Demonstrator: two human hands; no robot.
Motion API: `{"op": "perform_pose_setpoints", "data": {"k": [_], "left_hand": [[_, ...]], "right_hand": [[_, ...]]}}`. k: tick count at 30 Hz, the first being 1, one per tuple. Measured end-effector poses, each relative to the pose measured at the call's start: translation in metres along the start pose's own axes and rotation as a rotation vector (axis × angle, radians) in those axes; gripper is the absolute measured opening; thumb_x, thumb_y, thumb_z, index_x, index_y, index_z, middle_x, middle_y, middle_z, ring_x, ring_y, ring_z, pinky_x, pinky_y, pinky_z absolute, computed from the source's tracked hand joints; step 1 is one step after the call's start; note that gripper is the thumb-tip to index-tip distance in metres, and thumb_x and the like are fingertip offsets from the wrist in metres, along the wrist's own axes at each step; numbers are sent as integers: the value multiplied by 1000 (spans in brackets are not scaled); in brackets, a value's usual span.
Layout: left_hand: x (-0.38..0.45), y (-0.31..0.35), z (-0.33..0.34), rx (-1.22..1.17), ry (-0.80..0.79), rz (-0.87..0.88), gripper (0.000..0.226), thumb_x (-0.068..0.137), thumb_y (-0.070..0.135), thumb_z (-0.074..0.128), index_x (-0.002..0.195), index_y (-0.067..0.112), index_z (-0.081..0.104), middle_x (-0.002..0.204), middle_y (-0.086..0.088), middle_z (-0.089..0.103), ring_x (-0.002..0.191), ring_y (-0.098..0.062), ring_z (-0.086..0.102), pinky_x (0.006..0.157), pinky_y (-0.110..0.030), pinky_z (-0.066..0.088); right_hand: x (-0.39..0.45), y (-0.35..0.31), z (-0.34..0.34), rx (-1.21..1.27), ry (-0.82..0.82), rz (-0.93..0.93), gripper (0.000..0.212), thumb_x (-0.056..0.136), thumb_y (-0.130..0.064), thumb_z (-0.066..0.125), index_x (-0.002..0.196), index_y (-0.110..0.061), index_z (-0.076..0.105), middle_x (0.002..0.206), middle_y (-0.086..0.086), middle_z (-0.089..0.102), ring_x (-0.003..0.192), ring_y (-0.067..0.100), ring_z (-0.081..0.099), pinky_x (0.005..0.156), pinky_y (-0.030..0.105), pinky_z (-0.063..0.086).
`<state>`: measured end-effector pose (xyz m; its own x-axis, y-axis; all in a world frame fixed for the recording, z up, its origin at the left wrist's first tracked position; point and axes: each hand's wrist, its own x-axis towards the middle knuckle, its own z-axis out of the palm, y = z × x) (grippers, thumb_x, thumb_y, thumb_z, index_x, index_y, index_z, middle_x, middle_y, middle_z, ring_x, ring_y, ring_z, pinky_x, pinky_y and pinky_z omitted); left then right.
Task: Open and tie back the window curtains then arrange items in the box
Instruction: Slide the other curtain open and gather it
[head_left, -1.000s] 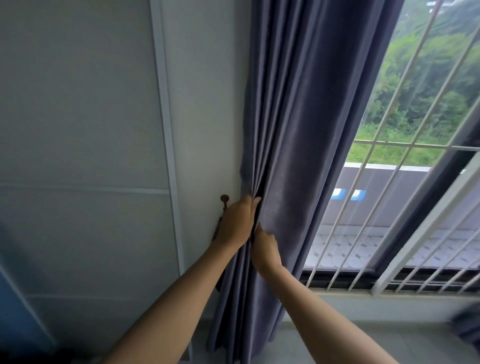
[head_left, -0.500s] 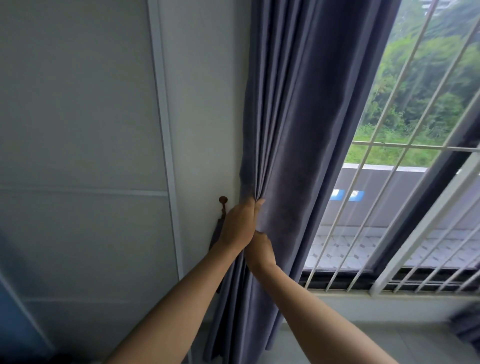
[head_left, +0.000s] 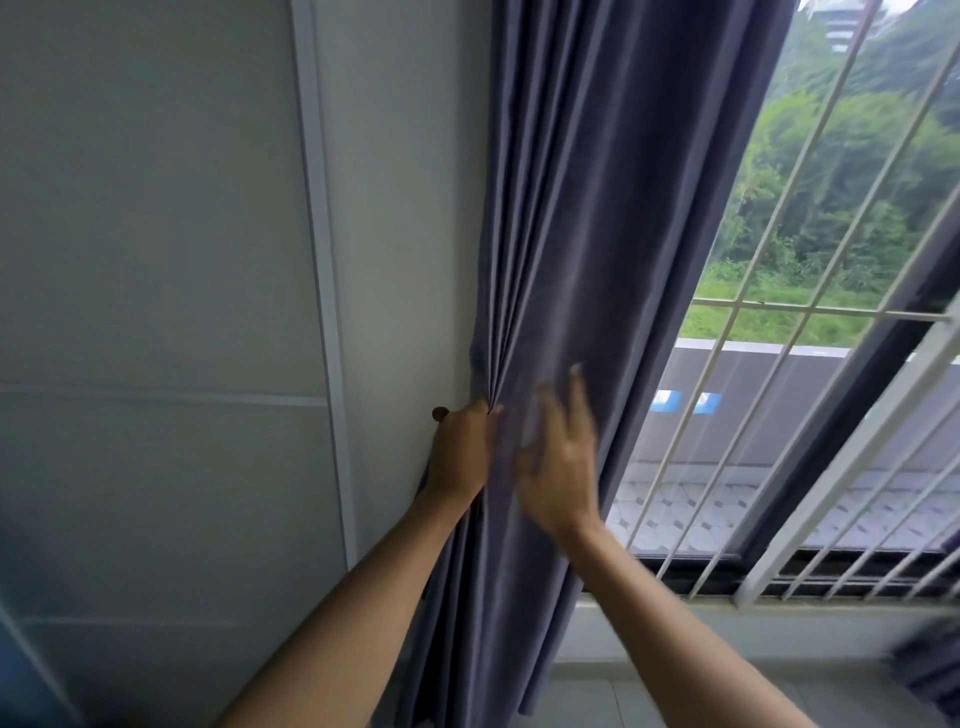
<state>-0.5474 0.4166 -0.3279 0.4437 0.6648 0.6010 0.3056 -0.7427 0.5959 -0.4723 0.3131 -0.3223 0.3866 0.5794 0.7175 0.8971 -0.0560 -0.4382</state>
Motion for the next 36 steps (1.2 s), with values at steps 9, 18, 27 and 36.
{"op": "perform_pose_setpoints", "data": {"k": [9,18,27,36], "left_hand": [[3,2,12,-59,77,-59,34,99,21,49,78,-3,62,60,-14,62,50,-23,57,49,-28,45],[5,-3,14,-47,120,-49,29,98,19,51,83,-2,66,65,-18,66,56,-27,60,54,-25,41],[6,-9,17,-59,120,-55,38,98,24,49,71,0,59,56,-14,59,49,-25,55,48,-39,49],[-4,1,13,-52,121,-12,30,97,17,52,79,-4,64,60,-15,63,54,-24,60,51,-30,49]], "right_hand": [[153,17,-97,193,446,-2,70,81,-13,62,144,-3,32,120,11,57,108,18,57,91,38,50],[131,36,-57,149,273,318,87,82,-25,70,151,-17,18,144,9,39,129,24,43,106,31,37],[40,56,3,-92,-290,448,45,87,-3,45,133,-6,46,113,26,65,103,45,61,77,38,49],[-33,34,61,-15,-457,348,45,92,-7,37,136,-16,38,91,13,68,79,30,64,64,33,47]]}}
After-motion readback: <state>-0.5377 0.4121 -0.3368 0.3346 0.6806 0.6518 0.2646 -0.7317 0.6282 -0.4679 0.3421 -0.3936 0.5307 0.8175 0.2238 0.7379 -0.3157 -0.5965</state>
